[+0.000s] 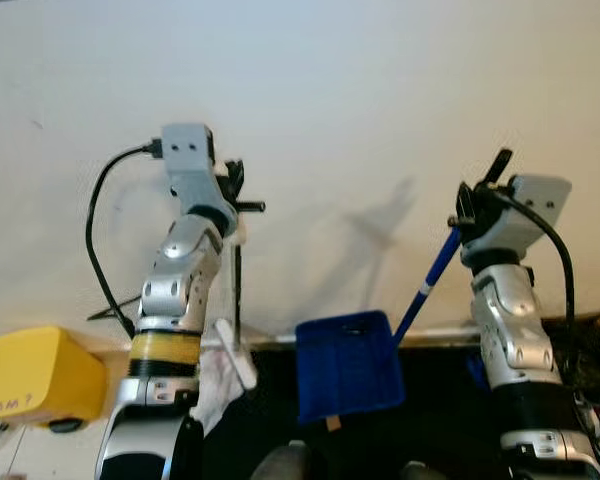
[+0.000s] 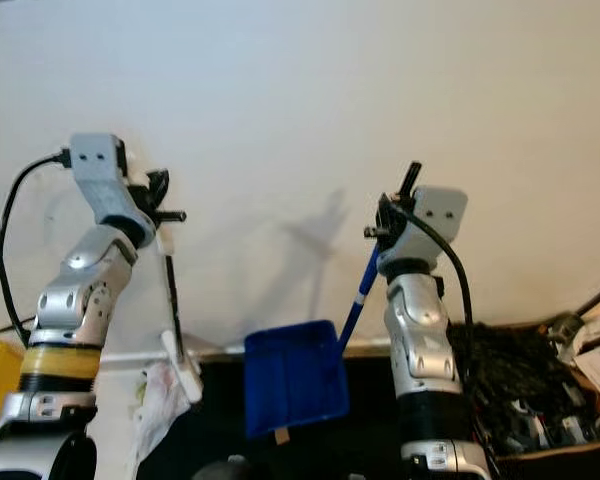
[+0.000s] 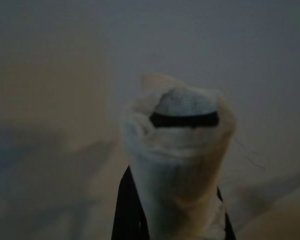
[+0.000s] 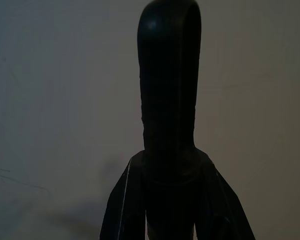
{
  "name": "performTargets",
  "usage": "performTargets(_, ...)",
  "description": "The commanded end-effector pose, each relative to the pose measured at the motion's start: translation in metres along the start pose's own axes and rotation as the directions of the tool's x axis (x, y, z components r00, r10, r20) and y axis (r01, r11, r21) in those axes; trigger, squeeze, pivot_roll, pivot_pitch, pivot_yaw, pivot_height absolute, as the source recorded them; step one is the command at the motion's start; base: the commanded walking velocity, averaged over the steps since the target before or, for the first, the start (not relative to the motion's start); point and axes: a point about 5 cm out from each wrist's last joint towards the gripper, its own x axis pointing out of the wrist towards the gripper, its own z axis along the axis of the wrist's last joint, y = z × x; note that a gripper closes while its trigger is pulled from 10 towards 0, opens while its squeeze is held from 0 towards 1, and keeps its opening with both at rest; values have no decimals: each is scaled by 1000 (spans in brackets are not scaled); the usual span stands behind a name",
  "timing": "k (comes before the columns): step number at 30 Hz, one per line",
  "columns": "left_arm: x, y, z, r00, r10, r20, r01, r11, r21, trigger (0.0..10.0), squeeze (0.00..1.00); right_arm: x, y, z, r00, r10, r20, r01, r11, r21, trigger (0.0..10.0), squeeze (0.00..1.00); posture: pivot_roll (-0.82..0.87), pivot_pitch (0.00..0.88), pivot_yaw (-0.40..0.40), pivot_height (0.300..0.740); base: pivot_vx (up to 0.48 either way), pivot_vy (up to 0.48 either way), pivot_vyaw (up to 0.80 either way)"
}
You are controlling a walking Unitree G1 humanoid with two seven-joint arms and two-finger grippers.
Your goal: Sweep floor
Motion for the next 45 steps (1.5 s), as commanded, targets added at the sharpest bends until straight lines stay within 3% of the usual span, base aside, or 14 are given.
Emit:
performTargets(1,-1,5,4,1000,12,22,-13,999,32,10000,0,0,4,7,999,12,34,-12,1000,17,10000,0,97,79,79,740,0,0,0)
performTargets(13,-4,2,-2,1000,-20,4,19,999,38,10000,0,-4,4,-3,1000,14,6,-14,1000,-7,10000,0,104,102,88,740,0,0,0)
performTargets(17,-7,3,-6,998,-60,-17,61,998,35,10000,0,-5,4,-12,999,24,-23,-25,999,-33,10000,0,107,110,90,740,0,0,0)
performTargets(20,-15,6,-15,990,-142,-27,143,986,80,10000,0,-11,-1,-24,998,20,-67,-24,998,-59,10000,0,114,118,89,740,0,0,0)
performTargets(26,-32,17,-38,970,-223,-97,234,964,130,10000,0,-19,-8,-46,992,13,-129,-32,989,-143,10000,0,117,130,97,740,0,0,0)
performTargets(35,-52,34,-69,939,-278,-203,308,942,135,10000,0,-13,-6,-54,996,24,-86,-43,973,-228,10000,0,126,130,114,740,0,0,0)
performTargets(39,-65,46,-78,915,-312,-255,368,905,213,10000,0,-11,-2,-56,997,19,-68,-35,970,-240,10000,0,141,138,116,740,0,0,0)
performTargets(44,-69,56,-76,922,-303,-240,360,900,246,10000,0,-9,1,-56,999,10,-44,-20,971,-238,10000,0,150,147,117,740,0,0,0)
performTargets(45,-68,66,-73,946,-251,-206,301,917,261,10000,0,-9,5,-60,999,19,-50,-30,973,-230,10000,0,166,163,120,740,0,0,0)
